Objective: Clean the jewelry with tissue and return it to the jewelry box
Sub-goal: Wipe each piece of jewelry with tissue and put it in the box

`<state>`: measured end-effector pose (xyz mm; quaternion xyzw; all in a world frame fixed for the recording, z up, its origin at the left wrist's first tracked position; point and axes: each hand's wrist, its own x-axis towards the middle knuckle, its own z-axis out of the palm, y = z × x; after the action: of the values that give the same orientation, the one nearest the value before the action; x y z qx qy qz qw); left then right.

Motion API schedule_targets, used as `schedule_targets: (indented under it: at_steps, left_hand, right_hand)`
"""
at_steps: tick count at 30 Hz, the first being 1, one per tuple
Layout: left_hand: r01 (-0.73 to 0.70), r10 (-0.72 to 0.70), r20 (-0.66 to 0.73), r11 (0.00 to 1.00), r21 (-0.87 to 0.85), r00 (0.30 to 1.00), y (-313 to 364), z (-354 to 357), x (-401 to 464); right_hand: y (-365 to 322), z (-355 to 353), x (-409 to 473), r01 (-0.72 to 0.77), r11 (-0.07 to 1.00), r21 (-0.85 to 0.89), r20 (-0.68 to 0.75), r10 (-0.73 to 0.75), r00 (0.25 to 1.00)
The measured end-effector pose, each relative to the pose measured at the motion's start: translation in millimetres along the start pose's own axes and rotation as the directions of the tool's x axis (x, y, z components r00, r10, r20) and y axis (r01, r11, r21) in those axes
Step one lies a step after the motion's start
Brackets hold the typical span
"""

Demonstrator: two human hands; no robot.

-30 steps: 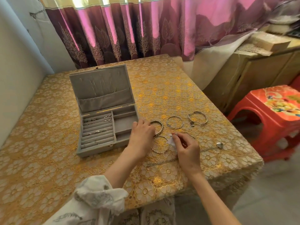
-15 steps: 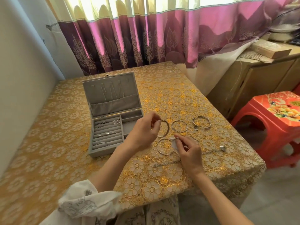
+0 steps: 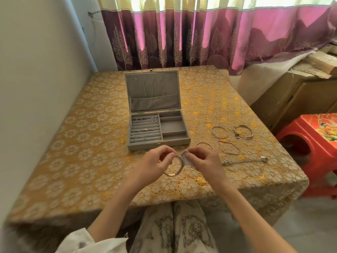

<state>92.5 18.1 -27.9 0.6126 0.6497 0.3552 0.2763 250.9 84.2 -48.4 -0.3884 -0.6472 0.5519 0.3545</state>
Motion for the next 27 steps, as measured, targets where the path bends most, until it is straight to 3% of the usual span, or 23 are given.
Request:
schedule_targets:
  at_steps: [6, 14, 19, 27]
  left_hand:
    - [0.061, -0.066, -0.067, 0.996, -0.063, 0.996, -16.0, 2.0, -22.5]
    - [0.074, -0.094, -0.147, 0.988, -0.138, 0.985, -24.8, 2.2, -32.0]
    - [0.078, -0.097, -0.149, 0.989, -0.124, 0.984, -29.1, 2.8, -33.4]
    - [0.111, -0.133, -0.202, 0.987, -0.12, 0.97, -29.9, 1.8, -33.6]
  right_hand:
    - [5.6, 27.5, -12.8, -0.034, 0.999, -0.013, 0.044, 0.034, 0.998]
    - [8.9, 34.1, -17.5, -0.308, 0.896, 0.321, 0.199, 0.254, 0.947]
    - [4.9, 31.6, -19.2, -0.371, 0.86, 0.35, 0.307, 0.269, 0.913]
    - [5.4, 31.3, -18.3, -0.408, 0.803, 0.435, 0.343, 0.271, 0.899]
